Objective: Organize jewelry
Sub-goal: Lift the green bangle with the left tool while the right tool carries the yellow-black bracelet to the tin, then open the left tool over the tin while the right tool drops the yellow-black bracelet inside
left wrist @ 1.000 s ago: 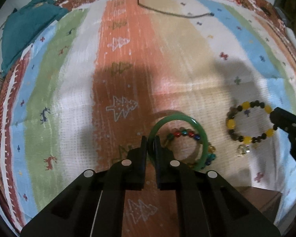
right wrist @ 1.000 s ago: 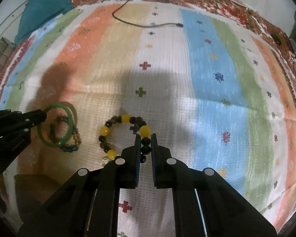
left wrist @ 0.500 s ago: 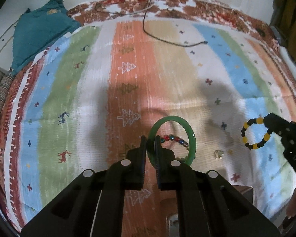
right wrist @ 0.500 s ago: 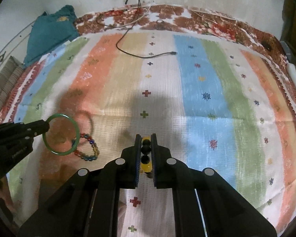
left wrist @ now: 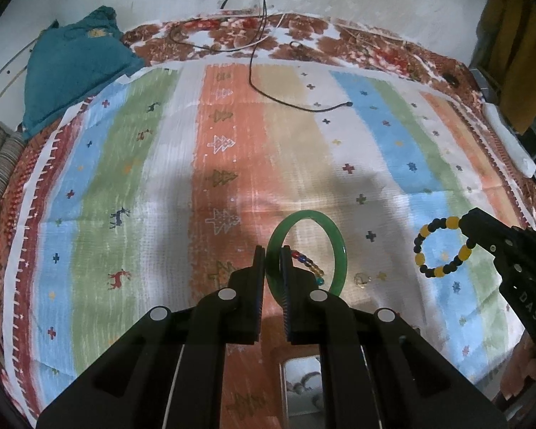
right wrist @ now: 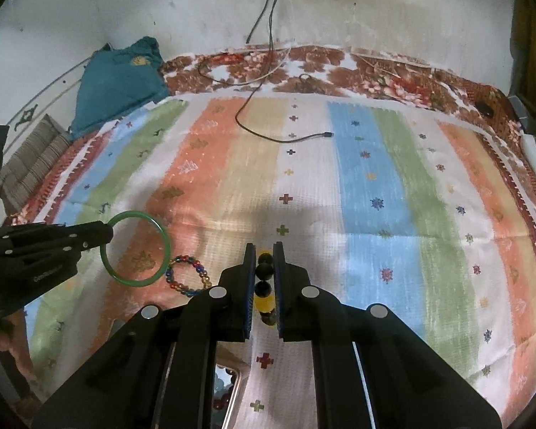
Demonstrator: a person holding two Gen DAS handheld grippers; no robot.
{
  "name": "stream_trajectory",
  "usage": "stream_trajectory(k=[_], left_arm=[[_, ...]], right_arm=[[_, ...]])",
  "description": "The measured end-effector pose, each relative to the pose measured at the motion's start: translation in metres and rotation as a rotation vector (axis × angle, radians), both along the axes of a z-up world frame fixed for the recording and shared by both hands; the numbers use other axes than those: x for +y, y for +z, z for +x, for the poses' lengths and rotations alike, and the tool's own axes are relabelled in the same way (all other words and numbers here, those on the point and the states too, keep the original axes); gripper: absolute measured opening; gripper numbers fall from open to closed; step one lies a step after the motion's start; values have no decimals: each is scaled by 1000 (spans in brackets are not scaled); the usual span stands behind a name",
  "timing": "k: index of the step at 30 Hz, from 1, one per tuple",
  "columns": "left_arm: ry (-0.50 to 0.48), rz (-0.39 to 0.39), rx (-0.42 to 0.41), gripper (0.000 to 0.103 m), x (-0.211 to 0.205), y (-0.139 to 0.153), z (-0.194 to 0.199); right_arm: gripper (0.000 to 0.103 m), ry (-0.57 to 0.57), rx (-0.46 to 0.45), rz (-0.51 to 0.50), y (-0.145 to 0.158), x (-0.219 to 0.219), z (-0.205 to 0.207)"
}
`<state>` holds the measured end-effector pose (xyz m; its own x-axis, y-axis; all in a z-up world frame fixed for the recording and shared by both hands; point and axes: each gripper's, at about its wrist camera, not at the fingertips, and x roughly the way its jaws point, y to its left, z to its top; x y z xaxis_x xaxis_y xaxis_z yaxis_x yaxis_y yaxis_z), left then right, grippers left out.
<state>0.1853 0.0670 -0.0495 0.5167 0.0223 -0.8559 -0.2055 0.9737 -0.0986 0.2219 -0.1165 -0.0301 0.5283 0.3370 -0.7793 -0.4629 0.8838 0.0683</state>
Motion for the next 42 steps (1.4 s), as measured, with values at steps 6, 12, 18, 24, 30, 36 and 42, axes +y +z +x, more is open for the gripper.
stream_trajectory(k=[6, 12, 18, 24, 30, 36, 42], left_arm=[[-17, 6, -25, 8, -9, 11, -17], [-29, 5, -45, 8, -15, 18, -32], [-34, 14, -56, 8, -21, 21, -44], [-45, 31, -44, 8, -26, 17, -54], [-44, 30, -62, 8, -30, 21, -66], [-51, 36, -69, 8, -34, 21, -75], [-51, 46, -68, 8, -37, 21, -81]], right_arm=[[11, 11, -34, 19, 14, -5, -16], [11, 27, -54, 37, 23, -8, -34], [11, 39, -59, 40, 26, -11, -44], [11, 63, -69, 31, 27, -11, -57], [11, 80, -70, 38, 29, -14, -70], [11, 100, -73, 28, 28, -12, -81], [11, 128, -69, 26, 26, -9, -91]])
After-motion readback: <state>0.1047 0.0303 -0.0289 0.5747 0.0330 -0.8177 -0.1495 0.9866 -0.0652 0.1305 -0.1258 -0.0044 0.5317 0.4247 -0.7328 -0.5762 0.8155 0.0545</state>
